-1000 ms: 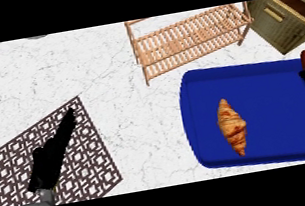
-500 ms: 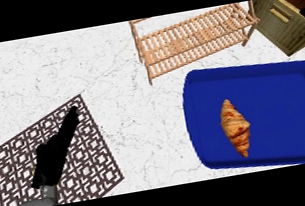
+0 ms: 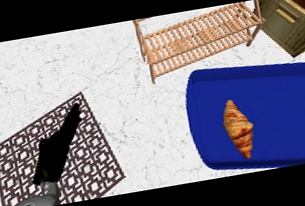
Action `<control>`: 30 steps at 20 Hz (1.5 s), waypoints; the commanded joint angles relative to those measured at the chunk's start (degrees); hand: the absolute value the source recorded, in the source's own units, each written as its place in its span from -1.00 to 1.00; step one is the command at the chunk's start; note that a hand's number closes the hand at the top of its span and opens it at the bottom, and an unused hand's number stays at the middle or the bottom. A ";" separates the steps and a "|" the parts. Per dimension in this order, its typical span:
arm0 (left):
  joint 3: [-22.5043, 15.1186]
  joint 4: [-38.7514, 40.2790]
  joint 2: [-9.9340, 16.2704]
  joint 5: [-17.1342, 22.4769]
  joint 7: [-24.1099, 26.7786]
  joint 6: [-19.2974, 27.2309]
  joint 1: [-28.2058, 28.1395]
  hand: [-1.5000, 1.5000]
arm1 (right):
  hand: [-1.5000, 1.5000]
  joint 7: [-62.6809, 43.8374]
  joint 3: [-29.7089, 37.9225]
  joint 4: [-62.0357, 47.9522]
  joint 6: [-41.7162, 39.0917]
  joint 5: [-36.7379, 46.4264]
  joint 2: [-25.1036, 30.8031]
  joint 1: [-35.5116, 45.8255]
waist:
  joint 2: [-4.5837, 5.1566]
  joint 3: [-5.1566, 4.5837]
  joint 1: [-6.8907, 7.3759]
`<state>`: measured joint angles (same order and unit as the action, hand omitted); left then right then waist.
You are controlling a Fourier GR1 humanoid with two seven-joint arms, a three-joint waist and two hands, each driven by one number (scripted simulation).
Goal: Pick the bell pepper from the tray and place it in the tiered shelf
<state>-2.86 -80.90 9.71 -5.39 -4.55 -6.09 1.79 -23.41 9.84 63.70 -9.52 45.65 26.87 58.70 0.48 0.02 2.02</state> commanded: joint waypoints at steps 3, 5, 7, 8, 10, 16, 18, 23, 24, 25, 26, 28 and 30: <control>1.34 -0.41 2.06 1.40 0.72 -2.76 -0.75 0.00 | 1.00 9.62 -1.93 -18.43 5.69 3.50 -0.82 6.55 | 0.25 -0.02 0.64; -0.88 1.97 -2.02 -1.35 2.42 1.14 0.11 0.00 | 1.00 10.22 -2.52 -23.54 7.06 4.47 -2.71 9.39 | 0.38 -0.04 0.63; -0.42 3.26 -1.33 -2.02 3.13 1.25 0.54 0.00 | 1.00 9.80 -2.91 -27.92 9.47 5.66 -5.20 12.17 | 0.44 -0.05 0.79; -1.16 2.27 -2.37 -2.03 4.13 1.66 -0.99 0.00 | 1.00 11.38 -1.19 -30.95 10.33 4.67 -4.64 12.95 | 0.58 -0.03 1.25; 0.62 1.63 1.03 0.26 2.40 -2.25 -1.03 0.00 | 1.00 12.32 -1.30 -35.42 10.68 5.89 -3.74 14.43 | 0.75 -0.02 1.68; -0.36 2.36 -1.60 -0.81 0.79 -0.25 2.73 0.00 | 1.00 16.67 4.99 -40.99 12.05 -1.18 -9.22 13.88 | 1.11 0.06 1.64; -0.65 1.79 -1.51 -1.14 0.76 -0.05 1.81 0.00 | -1.00 13.30 13.84 -41.50 9.57 -10.40 -10.76 14.56 | 1.16 0.22 2.00; 0.07 1.84 -1.26 -0.43 -0.31 -0.58 3.29 0.00 | -1.00 15.33 22.53 -43.16 8.76 -19.40 -10.92 16.86 | 1.01 0.14 1.63; -0.11 2.42 -1.38 -1.03 0.76 -0.07 2.02 0.00 | -1.00 16.54 23.46 -43.53 10.25 -20.27 -11.68 16.42 | 1.04 0.10 1.80; -0.51 1.27 -0.67 -0.61 2.01 -1.47 0.20 0.00 | -1.00 18.05 24.34 -43.27 12.35 -21.05 -12.29 15.77 | 0.84 0.08 1.83; -0.84 1.81 -1.33 -1.42 -0.41 -0.54 2.85 0.00 | -1.00 18.48 25.52 -43.74 11.31 -22.23 -10.94 16.99 | 1.04 0.09 1.65; -0.28 4.63 -2.31 -1.86 1.71 0.86 2.85 0.00 | -1.00 22.93 26.04 -42.93 15.06 -22.39 -10.82 16.14 | 1.10 0.03 1.29; 0.42 4.34 -0.77 -1.42 2.05 -0.51 4.00 0.00 | -1.00 24.68 27.76 -42.48 20.07 -23.39 -10.88 15.76 | 1.11 0.03 1.30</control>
<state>-3.11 -78.01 8.52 -6.78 -3.10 -6.43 4.50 -3.25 34.44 20.98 4.93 24.79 16.27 75.34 1.49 0.14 3.59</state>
